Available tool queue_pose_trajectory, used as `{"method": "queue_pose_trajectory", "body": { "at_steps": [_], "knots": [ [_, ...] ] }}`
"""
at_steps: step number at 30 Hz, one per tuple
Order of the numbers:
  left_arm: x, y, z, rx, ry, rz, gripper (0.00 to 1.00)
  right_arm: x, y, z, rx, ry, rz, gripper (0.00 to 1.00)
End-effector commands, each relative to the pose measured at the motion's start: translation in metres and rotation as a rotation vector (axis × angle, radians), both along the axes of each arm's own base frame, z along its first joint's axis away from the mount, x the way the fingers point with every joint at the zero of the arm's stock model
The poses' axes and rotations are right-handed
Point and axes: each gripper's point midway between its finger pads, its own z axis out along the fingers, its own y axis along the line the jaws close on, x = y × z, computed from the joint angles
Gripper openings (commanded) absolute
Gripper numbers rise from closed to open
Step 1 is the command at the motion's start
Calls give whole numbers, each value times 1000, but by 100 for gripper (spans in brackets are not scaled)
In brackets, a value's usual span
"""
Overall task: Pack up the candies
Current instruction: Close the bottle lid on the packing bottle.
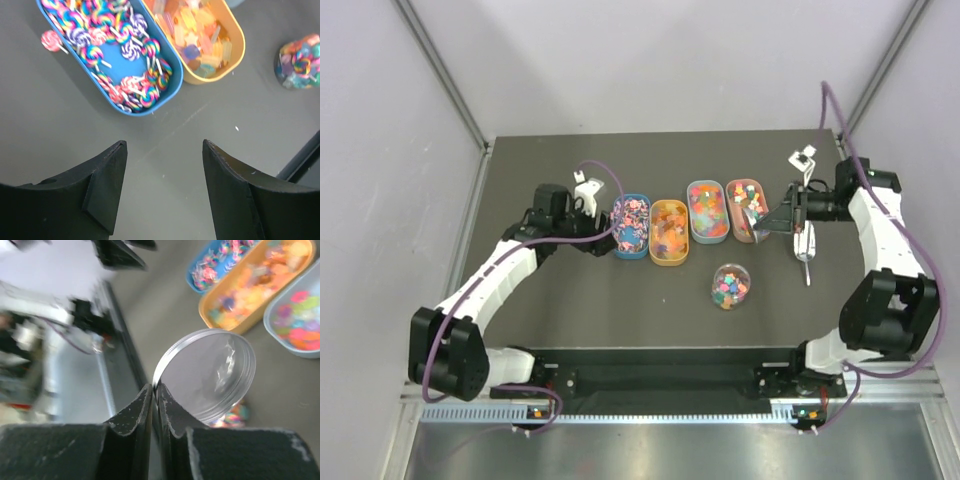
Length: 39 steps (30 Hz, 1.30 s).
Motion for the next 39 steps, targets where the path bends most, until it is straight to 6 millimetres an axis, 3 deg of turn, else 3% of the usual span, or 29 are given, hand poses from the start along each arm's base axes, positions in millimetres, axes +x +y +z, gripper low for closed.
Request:
{"method": "queue_pose_trajectory", "body": {
  "at_steps": [1,5,10,14,20,26,33,39],
  "knots": [
    [-8,-3,8,-21,-37,-61,66,-3,0,59,418,224,-73,9],
    [-11,1,4,-4,-39,-74,66,-14,-5,40,452,347,-119,13],
    [-2,14,1,-10,-51,-44,66,-27,8,29,436,381,-60,18],
    [4,23,1,-10,-60,-18,66,-24,15,14,419,368,-16,1],
    [0,27,-6,0,-47,-22,66,-20,16,25,409,320,2,0],
    [6,29,-6,12,-62,-10,66,-41,30,22,392,324,58,0],
    [12,25,-4,-10,-59,-11,66,-73,43,-16,399,414,85,0],
    [8,24,-7,-23,-47,-8,66,-82,44,-29,394,434,90,0]
  ]
}}
